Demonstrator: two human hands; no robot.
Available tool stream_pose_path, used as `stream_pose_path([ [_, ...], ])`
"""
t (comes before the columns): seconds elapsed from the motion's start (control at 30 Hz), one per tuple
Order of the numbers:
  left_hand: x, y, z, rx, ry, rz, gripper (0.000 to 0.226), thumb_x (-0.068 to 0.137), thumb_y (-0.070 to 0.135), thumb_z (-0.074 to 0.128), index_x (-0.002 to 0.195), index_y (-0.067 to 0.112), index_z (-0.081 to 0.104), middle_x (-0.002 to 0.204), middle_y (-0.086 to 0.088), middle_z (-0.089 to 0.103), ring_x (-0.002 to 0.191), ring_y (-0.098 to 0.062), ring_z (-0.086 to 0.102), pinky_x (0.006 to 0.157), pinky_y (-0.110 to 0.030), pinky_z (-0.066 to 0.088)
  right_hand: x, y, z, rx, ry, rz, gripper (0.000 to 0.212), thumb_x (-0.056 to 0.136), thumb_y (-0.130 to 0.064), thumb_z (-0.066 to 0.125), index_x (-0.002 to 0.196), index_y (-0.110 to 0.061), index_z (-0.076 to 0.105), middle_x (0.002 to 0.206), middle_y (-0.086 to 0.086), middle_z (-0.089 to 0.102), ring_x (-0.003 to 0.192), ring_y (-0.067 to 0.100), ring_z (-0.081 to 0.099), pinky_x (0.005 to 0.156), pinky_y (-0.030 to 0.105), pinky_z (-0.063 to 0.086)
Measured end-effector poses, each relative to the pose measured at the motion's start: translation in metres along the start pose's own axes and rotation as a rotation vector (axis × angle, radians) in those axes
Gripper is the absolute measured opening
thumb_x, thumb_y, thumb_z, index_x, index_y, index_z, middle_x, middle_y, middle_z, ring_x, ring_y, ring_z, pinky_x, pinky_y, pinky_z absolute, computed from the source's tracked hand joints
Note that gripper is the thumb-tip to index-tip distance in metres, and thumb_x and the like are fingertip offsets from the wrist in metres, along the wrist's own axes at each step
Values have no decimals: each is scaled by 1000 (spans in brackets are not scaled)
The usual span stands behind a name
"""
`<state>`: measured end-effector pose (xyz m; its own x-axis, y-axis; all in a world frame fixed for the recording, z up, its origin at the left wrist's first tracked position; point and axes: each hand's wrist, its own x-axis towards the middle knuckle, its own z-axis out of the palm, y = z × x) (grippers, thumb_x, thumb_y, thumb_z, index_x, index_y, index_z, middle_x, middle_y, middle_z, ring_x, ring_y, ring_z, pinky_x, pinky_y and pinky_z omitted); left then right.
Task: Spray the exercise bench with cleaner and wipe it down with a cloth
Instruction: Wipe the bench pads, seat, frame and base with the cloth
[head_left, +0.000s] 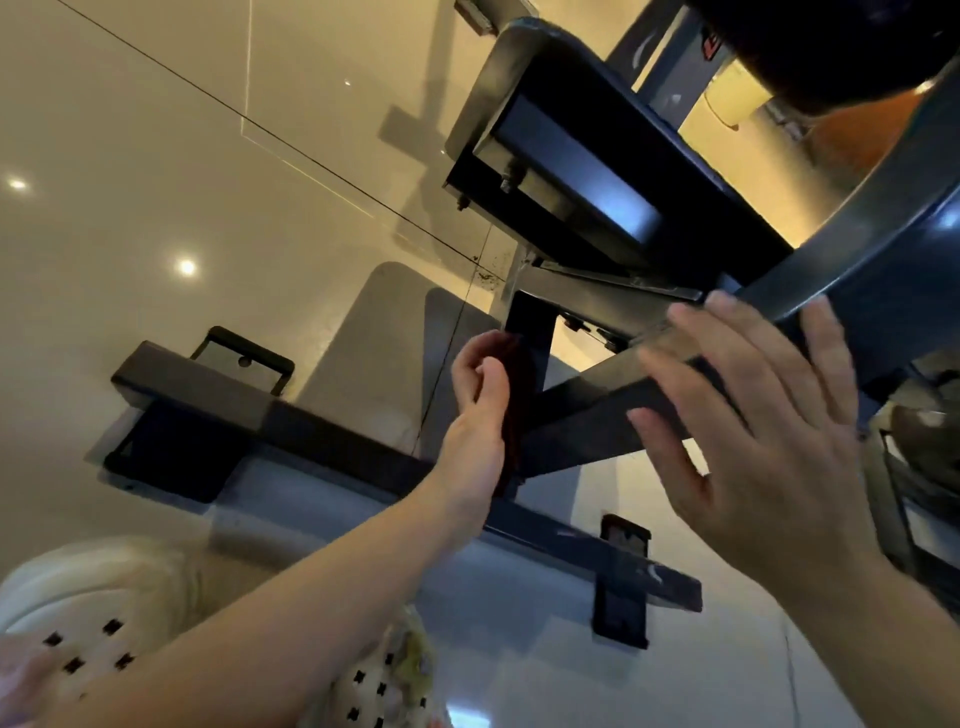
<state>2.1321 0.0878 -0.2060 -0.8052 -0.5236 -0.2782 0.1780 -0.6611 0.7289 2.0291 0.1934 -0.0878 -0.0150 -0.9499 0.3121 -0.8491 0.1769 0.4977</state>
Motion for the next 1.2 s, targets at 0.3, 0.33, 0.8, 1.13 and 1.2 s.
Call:
stream_pose_path([
  [0.3,34,-31,35,192,-69,-92,32,75,72,33,101,73,53,134,34,41,134,-13,36,116,-35,26,12,35,60,-431,335,-71,38,95,-32,42,121,-14,64,126,7,56,127,27,43,120,41,11],
  [0.33,36,-28,33,100,-61,-145,33,83,64,39,94,52,67,131,10,54,121,-20,48,107,-34,38,12,36,60,-425,346,-67,38,95,-32,41,119,-15,64,125,6,56,124,27,46,120,41,12],
  [0.8,47,-39,-7,57,-83,52,50,94,-6,47,85,38,68,124,11,58,111,-17,58,67,-24,54,11,41,67,-459,446,-82,28,87,-31,49,101,-16,67,116,7,59,122,26,46,120,42,14],
  [1.13,69,-45,-19,396,-123,-18,32,95,10,55,98,42,55,100,13,62,98,-9,59,80,-23,47,9,40,63,-426,416,-71,27,90,-32,47,103,-16,64,118,6,57,128,24,38,120,42,13],
  [1.2,72,-41,-17,453,-38,56,34,96,7,52,94,40,55,93,12,62,91,-8,59,72,-20,44,9,38,62,-418,404,-59,27,91,-32,47,103,-16,64,118,6,56,129,24,37,121,41,12],
])
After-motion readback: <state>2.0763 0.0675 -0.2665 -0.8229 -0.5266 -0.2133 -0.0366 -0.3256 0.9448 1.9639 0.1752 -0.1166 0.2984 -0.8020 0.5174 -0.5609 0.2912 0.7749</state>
